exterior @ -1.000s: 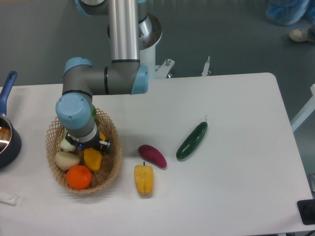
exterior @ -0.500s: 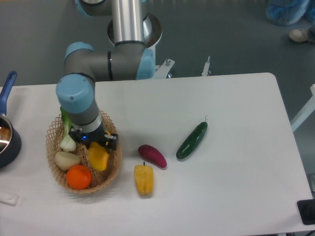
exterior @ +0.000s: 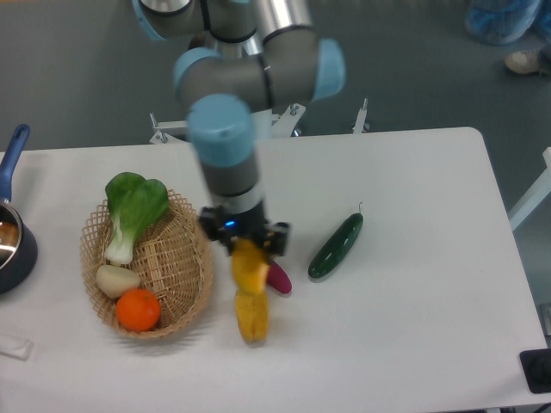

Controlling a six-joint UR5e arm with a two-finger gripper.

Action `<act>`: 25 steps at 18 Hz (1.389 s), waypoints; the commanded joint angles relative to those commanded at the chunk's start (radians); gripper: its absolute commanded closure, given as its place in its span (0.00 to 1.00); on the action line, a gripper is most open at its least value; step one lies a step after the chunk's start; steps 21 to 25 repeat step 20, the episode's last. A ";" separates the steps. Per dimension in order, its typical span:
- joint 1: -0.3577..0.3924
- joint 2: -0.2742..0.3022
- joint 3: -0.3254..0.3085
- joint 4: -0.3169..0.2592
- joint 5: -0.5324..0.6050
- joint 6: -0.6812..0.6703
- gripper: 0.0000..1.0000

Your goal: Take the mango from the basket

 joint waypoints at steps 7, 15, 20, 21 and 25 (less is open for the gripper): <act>0.144 0.008 0.009 -0.005 -0.035 0.241 0.82; 0.284 0.005 -0.002 -0.012 -0.040 0.486 0.82; 0.335 0.003 -0.008 -0.026 -0.040 0.571 0.82; 0.335 0.003 -0.008 -0.026 -0.040 0.571 0.82; 0.335 0.003 -0.008 -0.026 -0.040 0.571 0.82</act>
